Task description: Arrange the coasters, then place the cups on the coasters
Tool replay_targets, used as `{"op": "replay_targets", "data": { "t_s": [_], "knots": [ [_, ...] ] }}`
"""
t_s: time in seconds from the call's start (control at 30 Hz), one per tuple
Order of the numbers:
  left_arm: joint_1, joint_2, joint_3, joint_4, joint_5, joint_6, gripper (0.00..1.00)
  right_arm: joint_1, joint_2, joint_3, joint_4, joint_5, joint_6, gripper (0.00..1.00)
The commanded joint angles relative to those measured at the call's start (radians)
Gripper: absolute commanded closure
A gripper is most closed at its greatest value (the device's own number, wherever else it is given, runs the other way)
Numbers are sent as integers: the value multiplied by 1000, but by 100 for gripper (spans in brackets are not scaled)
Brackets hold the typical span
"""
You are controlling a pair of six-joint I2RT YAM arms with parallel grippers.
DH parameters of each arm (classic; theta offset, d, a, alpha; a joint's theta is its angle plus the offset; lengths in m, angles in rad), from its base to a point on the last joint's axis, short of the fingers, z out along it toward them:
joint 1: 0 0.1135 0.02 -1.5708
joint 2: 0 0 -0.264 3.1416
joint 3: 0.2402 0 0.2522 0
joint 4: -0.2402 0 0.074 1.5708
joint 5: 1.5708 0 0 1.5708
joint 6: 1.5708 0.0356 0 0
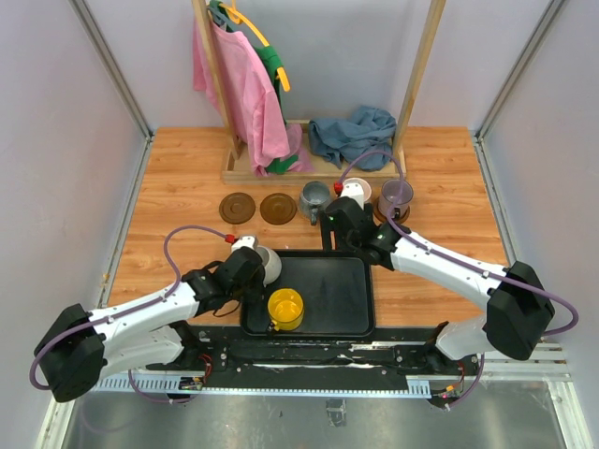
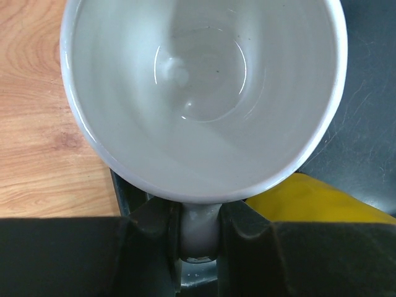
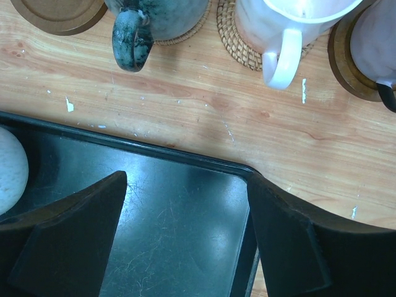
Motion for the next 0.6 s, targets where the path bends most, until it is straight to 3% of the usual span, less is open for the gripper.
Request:
{"op": "replay_targets", "data": {
  "t_s": [0.0, 0.57],
  "knots": [
    [-10, 7, 30, 38, -37, 44, 99, 12, -10, -10, 12, 33, -5, 20],
    [-32, 69, 220, 92, -166, 154, 100, 11, -50, -49, 13, 134, 12, 19]
  ]
}}
